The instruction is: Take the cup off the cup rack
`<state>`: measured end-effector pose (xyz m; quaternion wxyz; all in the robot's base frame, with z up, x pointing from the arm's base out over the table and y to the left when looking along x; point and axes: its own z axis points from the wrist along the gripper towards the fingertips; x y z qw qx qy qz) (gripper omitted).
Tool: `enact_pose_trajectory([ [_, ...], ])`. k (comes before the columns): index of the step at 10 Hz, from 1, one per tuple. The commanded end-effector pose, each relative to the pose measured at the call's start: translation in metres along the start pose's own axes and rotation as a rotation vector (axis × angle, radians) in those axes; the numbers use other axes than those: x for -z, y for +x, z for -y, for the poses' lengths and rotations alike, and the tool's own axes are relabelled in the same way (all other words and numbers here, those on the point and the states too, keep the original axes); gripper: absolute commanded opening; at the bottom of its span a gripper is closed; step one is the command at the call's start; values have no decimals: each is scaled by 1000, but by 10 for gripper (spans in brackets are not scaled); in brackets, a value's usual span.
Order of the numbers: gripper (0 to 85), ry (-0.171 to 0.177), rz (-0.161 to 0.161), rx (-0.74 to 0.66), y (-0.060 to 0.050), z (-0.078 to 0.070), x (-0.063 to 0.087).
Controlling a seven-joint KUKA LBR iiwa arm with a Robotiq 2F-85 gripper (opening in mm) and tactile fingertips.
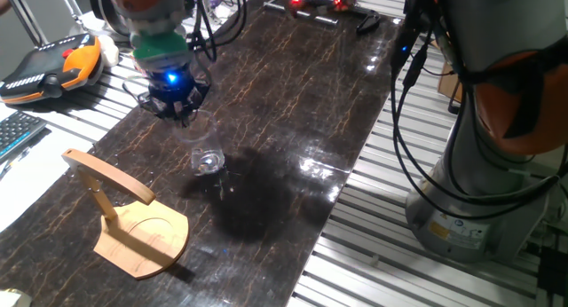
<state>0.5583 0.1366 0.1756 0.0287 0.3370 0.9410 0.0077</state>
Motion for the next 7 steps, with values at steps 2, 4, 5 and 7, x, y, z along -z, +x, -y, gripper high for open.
enact_pose_trajectory([
  [2, 20, 12, -21, 43, 7, 1, 11],
  [4, 20, 15, -40, 197, 10, 8, 19],
  [5, 20, 29, -60, 274, 12, 8, 20],
  [7, 20, 18, -83, 275, 17, 5, 22],
])
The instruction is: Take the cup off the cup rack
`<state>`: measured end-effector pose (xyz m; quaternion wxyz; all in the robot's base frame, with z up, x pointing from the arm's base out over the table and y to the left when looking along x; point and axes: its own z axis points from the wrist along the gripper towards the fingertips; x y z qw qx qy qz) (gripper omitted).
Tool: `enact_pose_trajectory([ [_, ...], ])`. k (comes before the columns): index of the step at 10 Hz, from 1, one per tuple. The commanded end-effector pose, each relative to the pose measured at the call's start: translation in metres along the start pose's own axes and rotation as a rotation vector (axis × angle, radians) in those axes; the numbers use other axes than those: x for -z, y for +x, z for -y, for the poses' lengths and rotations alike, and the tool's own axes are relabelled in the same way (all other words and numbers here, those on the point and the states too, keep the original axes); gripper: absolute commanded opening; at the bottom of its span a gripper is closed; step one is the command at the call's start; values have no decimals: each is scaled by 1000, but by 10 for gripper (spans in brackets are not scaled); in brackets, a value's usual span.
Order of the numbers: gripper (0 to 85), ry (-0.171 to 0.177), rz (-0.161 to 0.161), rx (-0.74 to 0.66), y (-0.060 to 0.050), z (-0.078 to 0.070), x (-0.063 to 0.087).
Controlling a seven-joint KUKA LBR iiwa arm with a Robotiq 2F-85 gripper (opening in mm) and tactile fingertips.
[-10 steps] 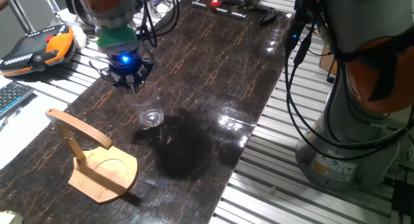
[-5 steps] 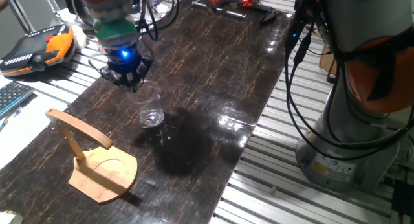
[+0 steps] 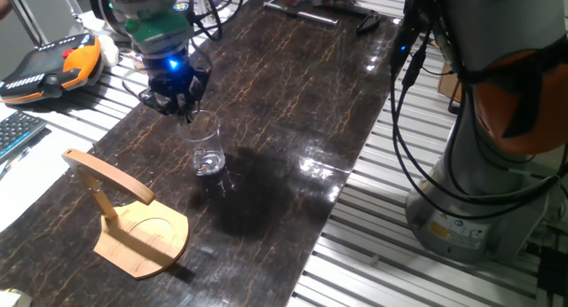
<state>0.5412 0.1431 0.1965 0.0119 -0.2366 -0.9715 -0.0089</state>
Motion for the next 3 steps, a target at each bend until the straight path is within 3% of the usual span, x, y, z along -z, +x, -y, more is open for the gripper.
enact_pose_trajectory([
  [1, 20, -6, 1, 66, 0, -1, 0],
  [3, 20, -11, 8, 61, 1, -3, 0],
])
